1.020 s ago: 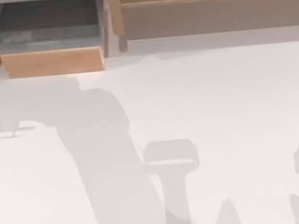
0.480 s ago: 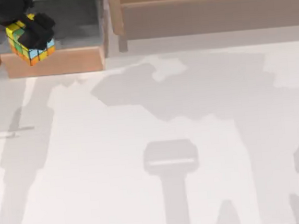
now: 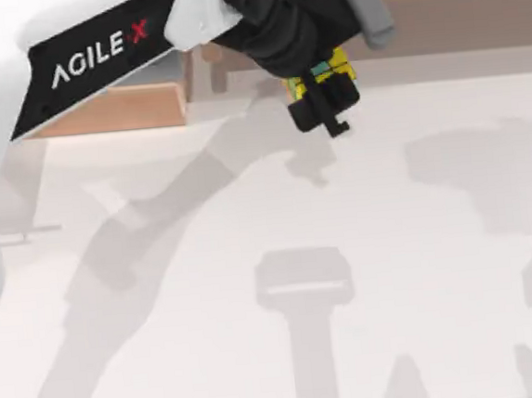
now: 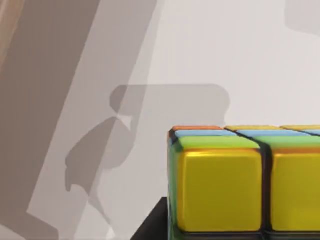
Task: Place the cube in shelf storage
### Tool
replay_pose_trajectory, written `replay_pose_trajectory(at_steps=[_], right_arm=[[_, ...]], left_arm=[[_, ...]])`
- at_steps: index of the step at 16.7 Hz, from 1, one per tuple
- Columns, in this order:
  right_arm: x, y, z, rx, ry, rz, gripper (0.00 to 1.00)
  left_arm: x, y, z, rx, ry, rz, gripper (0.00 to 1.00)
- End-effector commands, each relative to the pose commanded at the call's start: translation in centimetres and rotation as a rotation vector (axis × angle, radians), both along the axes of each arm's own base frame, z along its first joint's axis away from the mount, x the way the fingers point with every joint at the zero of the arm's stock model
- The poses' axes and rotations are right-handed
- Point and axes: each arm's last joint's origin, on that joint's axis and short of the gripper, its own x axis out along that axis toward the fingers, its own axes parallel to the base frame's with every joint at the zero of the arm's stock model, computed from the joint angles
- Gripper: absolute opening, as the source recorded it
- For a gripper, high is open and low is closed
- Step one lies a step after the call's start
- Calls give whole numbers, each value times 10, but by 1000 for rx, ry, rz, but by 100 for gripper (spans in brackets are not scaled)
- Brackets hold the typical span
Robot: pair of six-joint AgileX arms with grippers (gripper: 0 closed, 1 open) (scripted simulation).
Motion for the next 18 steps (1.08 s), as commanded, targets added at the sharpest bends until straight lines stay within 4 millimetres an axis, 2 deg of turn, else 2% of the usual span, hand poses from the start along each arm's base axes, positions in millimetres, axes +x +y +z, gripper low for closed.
replay_pose_trajectory(at_steps=[2,5,7,9,13,18], right_arm=[[0,0,0,0,0,0,100],[0,0,0,0,0,0,100],[0,0,0,0,0,0,100],[0,0,0,0,0,0,100],[0,0,0,0,0,0,100],[0,0,0,0,0,0,100]], left_arm=[[-19,-42,-11,-61,-98,-73,0],[-42,-91,-29,-171,-250,-121,0],[-51,-113,-40,-253,-352,-110,0],[-55,-127,-51,-339,-452,-64,0],[-44,-130,-69,-517,-643,113,0],[-18,-105,-86,-742,-841,401,0]])
